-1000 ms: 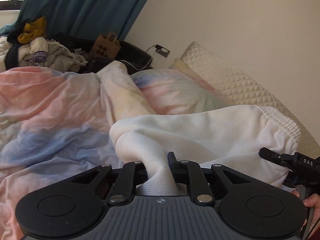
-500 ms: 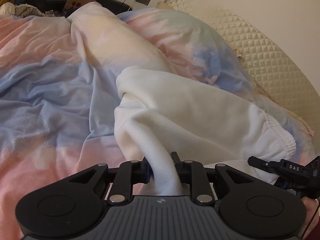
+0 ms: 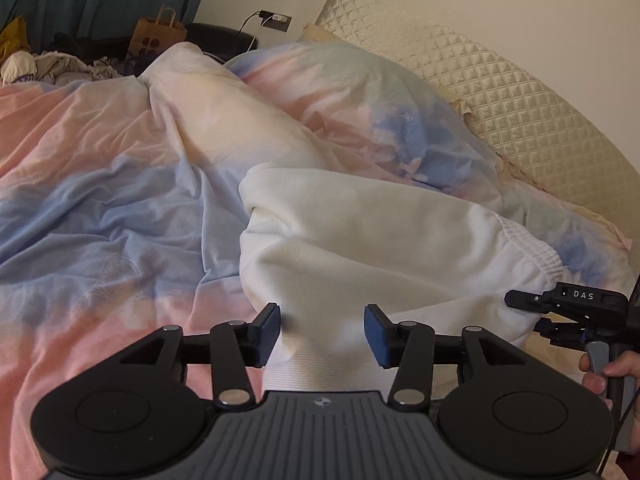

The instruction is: Fold clothes

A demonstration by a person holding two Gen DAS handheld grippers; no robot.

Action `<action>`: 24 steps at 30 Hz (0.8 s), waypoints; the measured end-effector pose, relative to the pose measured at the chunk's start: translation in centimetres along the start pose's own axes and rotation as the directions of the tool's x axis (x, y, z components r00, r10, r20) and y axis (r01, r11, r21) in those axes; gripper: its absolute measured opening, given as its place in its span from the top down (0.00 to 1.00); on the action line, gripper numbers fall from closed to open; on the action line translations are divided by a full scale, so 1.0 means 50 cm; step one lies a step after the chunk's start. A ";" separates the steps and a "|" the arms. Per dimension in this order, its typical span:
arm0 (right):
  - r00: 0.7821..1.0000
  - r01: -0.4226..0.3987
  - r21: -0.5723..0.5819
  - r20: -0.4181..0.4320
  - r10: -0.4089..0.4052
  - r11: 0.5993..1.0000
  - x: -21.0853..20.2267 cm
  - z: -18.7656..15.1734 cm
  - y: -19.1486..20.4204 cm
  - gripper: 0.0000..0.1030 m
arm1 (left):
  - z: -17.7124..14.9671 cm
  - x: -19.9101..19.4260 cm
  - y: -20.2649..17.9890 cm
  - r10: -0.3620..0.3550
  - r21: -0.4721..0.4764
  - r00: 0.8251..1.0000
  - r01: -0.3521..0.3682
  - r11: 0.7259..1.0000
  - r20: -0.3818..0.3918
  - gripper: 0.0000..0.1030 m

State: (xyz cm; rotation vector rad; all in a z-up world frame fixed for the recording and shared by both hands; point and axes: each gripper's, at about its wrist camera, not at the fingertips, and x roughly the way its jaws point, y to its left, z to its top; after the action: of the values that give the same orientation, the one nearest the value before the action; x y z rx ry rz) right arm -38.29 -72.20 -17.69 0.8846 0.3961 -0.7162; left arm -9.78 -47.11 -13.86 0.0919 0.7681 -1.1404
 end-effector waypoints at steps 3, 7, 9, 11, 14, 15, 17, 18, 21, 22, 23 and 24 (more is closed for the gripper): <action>0.998 0.030 -0.058 0.054 -0.027 0.998 -0.066 0.000 0.031 0.48 | 0.012 -0.078 -0.034 0.012 0.030 0.999 -0.013 0.999 0.045 0.41; 0.994 0.013 -0.127 0.109 0.001 0.992 -0.152 0.006 0.078 0.48 | 0.029 -0.187 -0.081 0.028 0.055 0.994 -0.034 0.998 0.110 0.36; 0.993 0.009 -0.177 0.120 0.013 0.984 -0.189 0.004 0.110 0.48 | 0.034 -0.241 -0.104 0.033 0.057 0.990 -0.041 0.998 0.138 0.28; 0.991 -0.003 -0.222 0.132 0.033 0.975 -0.230 -0.002 0.142 0.48 | 0.032 -0.289 -0.123 0.039 0.067 0.987 -0.051 0.996 0.158 0.28; 0.986 -0.027 -0.272 0.150 0.071 0.962 -0.294 -0.024 0.189 0.48 | 0.023 -0.370 -0.160 0.059 0.081 0.981 -0.074 0.994 0.184 0.23; 0.984 -0.029 -0.293 0.159 0.078 0.956 -0.315 -0.035 0.205 0.48 | 0.020 -0.395 -0.171 0.064 0.086 0.979 -0.082 0.993 0.192 0.22; 0.981 -0.027 -0.325 0.173 0.087 0.945 -0.346 -0.054 0.229 0.48 | 0.009 -0.439 -0.188 0.074 0.100 0.976 -0.097 0.990 0.206 0.21; 0.980 -0.030 -0.339 0.175 0.095 0.940 -0.361 -0.066 0.241 0.48 | 0.002 -0.462 -0.197 0.082 0.108 0.974 -0.107 0.988 0.212 0.20; 0.977 -0.038 -0.384 0.182 0.115 0.923 -0.404 -0.103 0.275 0.48 | -0.022 -0.516 -0.212 0.101 0.117 0.969 -0.130 0.985 0.225 0.18; 0.975 -0.039 -0.400 0.184 0.122 0.916 -0.416 -0.116 0.286 0.48 | -0.031 -0.534 -0.215 0.109 0.117 0.967 -0.138 0.983 0.229 0.17; 0.974 -0.039 -0.417 0.186 0.127 0.908 -0.427 -0.131 0.296 0.48 | -0.039 -0.551 -0.217 0.117 0.117 0.965 -0.147 0.982 0.234 0.16; 0.974 -0.036 -0.432 0.189 0.129 0.901 -0.436 -0.145 0.306 0.48 | -0.048 -0.568 -0.218 0.125 0.117 0.963 -0.156 0.981 0.240 0.14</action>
State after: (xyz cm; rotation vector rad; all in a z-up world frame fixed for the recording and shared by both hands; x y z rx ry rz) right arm -42.95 -51.08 -0.55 0.4005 0.3044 -0.6058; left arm -25.73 -28.68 4.50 0.1229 0.4688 -1.0452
